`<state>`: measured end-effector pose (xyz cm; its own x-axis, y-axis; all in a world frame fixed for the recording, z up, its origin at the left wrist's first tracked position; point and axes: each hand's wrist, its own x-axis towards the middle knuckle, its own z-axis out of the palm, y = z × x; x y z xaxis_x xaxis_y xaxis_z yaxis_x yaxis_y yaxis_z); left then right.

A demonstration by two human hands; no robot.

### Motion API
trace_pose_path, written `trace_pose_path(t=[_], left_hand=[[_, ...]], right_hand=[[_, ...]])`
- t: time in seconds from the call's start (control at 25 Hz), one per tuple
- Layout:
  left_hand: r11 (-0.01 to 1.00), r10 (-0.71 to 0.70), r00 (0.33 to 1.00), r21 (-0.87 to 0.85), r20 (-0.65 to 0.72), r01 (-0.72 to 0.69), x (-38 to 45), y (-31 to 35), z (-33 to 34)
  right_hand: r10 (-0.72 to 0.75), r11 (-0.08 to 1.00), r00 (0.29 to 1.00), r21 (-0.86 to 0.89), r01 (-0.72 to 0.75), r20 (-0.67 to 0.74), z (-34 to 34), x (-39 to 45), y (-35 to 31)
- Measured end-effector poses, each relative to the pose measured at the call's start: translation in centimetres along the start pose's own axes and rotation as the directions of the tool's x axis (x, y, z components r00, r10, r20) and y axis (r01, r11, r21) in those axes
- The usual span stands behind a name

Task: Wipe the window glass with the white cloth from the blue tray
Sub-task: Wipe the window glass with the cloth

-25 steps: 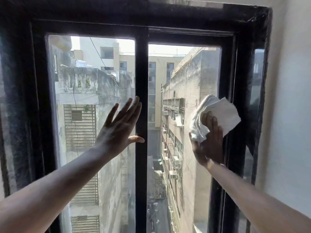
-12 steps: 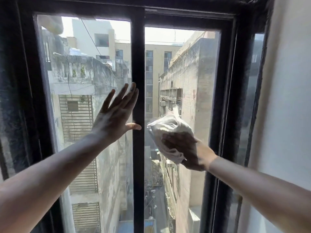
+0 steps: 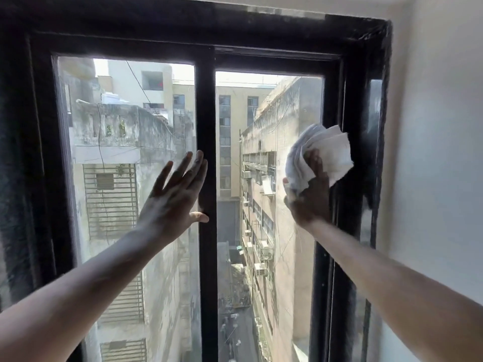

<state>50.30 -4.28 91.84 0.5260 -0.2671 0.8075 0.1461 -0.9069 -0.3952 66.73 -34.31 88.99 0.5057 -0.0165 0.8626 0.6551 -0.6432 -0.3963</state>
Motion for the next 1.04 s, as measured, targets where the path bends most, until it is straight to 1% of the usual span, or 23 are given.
trace_pose_path(t=[0.04,0.08,0.12,0.16,0.2,0.24,0.28,0.32,0.36,0.4,0.44,0.48,0.52,0.6,0.64,0.68,0.72,0.76,0.8,0.84,0.88,0.96,1.04], left_hand=[[1.000,-0.005,1.000,-0.011,-0.002,0.005,0.0,0.1,-0.1],[1.000,-0.009,1.000,-0.016,0.004,0.009,-0.1,0.3,-0.2],[1.000,-0.012,1.000,-0.010,0.009,0.012,-0.2,0.4,-0.3],[1.000,-0.008,1.000,0.000,0.008,0.008,-0.2,0.5,-0.2],[1.000,-0.008,1.000,0.007,0.005,0.007,-0.1,0.5,-0.4],[1.000,-0.011,1.000,0.008,0.018,0.011,-0.1,0.6,-0.8],[1.000,-0.014,0.999,0.001,0.034,0.014,-0.1,0.7,-1.0],[1.000,-0.025,0.999,-0.009,0.045,0.026,-0.1,1.0,-1.1],[0.999,-0.041,0.998,-0.016,0.055,0.042,-0.2,1.3,-1.1],[0.999,-0.045,0.997,-0.014,0.066,0.046,-0.4,1.6,-1.1],[0.999,-0.040,0.997,-0.001,0.069,0.040,-0.7,1.8,-1.2],[0.999,-0.033,0.997,0.002,0.063,0.033,-1.5,1.9,-1.1],[0.999,-0.035,0.998,-0.029,0.048,0.037,-2.4,1.9,-1.0],[0.983,-0.088,0.996,-0.160,0.029,0.092,-4.7,1.6,-0.8],[0.965,-0.129,0.991,-0.224,0.038,0.134,-6.3,1.6,-0.6],[0.944,-0.177,0.983,-0.274,0.058,0.186,-7.7,1.7,-0.4],[0.915,-0.226,0.969,-0.319,0.099,0.246,-9.2,1.8,-0.2],[0.873,-0.276,0.950,-0.375,0.145,0.311,-10.4,1.9,-0.1],[0.812,-0.327,0.925,-0.444,0.194,0.380,-11.3,2.0,-0.1],[0.725,-0.367,0.896,-0.527,0.249,0.443,-12.1,2.1,-0.3],[0.611,-0.384,0.865,-0.614,0.323,0.501,-12.6,2.2,-0.5],[0.308,-0.312,0.764,-0.700,0.565,0.644,-13.2,3.3,-1.4],[0.013,-0.115,0.594,-0.597,0.796,0.802,-14.2,4.9,-2.9]], right_hand=[[0.072,0.997,0.996,-0.031,-0.074,-0.051,0.9,0.0,-2.0],[-0.093,0.985,0.995,-0.146,0.095,0.027,2.5,-1.1,-3.1],[-0.390,0.886,0.903,-0.195,0.422,0.180,3.4,-1.8,-2.6],[-0.551,0.765,0.763,-0.160,0.624,0.338,2.6,-1.2,-1.6],[-0.604,0.709,0.707,-0.158,0.688,0.368,1.5,0.4,-0.7],[-0.513,0.810,0.821,-0.176,0.560,0.250,0.4,2.0,-0.2],[-0.300,0.937,0.952,-0.172,0.305,0.052,-0.1,2.6,-1.0],[-0.100,0.989,0.994,-0.114,0.094,-0.045,0.7,1.5,-2.2],[-0.113,0.983,0.993,-0.153,0.106,-0.038,2.5,-1.3,-2.8],[-0.314,0.913,0.937,-0.224,0.342,0.150,4.6,-5.1,-2.6],[-0.523,0.746,0.763,-0.230,0.625,0.380,6.1,-9.3,-1.1],[-0.570,0.646,0.620,-0.173,0.744,0.539,6.2,-12.6,0.6],[-0.555,0.697,0.629,-0.109,0.709,0.544,5.8,-15.1,2.8],[-0.307,0.918,0.884,-0.137,0.373,0.352,6.1,-19.5,3.0],[-0.084,0.984,0.908,-0.109,0.141,0.410,6.1,-22.0,2.3],[0.001,1.000,0.940,0.009,-0.005,0.342,6.0,-24.5,1.6],[0.104,0.966,0.920,0.181,-0.183,0.378,5.7,-26.3,0.0],[0.292,0.828,0.851,0.329,-0.454,0.437,4.8,-26.3,-2.2],[0.465,0.491,0.693,0.491,-0.720,0.551,4.4,-24.6,-4.4],[0.497,0.329,0.629,0.541,-0.774,0.598,3.8,-23.4,-5.5],[0.509,0.237,0.605,0.576,-0.782,0.612,2.0,-22.5,-5.7],[0.439,0.089,0.667,0.710,-0.698,0.602,-1.0,-21.4,-6.7],[0.270,-0.069,0.698,0.736,-0.673,0.663,-3.0,-21.6,-8.9]])
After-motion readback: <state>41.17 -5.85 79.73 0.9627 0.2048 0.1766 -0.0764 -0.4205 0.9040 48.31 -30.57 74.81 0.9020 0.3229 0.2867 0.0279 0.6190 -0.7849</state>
